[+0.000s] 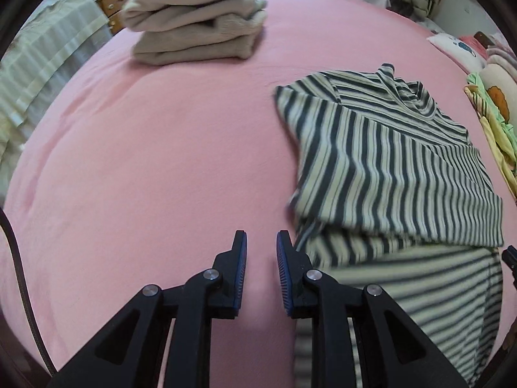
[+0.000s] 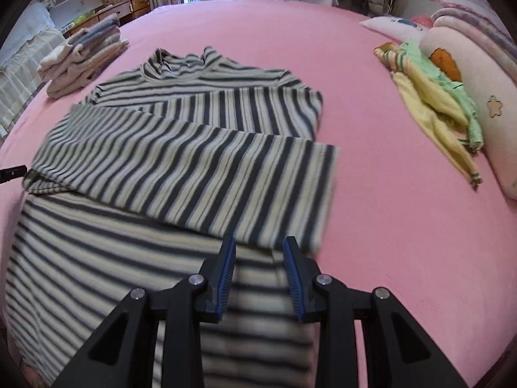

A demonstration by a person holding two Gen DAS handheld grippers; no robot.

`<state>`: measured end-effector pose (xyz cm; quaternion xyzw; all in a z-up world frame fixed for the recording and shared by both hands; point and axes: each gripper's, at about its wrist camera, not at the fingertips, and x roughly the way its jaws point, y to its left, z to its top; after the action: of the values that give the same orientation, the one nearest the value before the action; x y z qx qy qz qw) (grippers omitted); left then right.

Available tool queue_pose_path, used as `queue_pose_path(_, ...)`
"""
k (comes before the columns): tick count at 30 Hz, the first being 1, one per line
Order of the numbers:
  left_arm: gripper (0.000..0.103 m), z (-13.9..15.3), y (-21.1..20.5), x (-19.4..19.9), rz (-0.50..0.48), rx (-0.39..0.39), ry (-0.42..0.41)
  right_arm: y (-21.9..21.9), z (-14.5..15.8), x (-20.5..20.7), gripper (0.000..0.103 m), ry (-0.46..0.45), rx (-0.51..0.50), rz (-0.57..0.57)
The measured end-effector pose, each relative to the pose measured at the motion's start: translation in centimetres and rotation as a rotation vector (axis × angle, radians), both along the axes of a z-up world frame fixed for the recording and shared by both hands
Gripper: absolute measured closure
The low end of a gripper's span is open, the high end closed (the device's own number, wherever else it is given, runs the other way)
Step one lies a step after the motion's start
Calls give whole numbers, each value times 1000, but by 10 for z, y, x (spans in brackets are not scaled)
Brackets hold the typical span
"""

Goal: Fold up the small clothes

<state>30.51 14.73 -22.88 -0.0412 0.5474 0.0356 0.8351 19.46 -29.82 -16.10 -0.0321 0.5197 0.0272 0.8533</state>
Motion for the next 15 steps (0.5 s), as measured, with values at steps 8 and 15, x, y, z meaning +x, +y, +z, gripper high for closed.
queue_pose_path(8,56,78,8,-98,15,-11,-109,-15,88,-91,72,-124,20,-26)
queue_pose_path(15,37,113,-4,-175,4,-1,-193,-15,125,-166,72,-171,-2,-18)
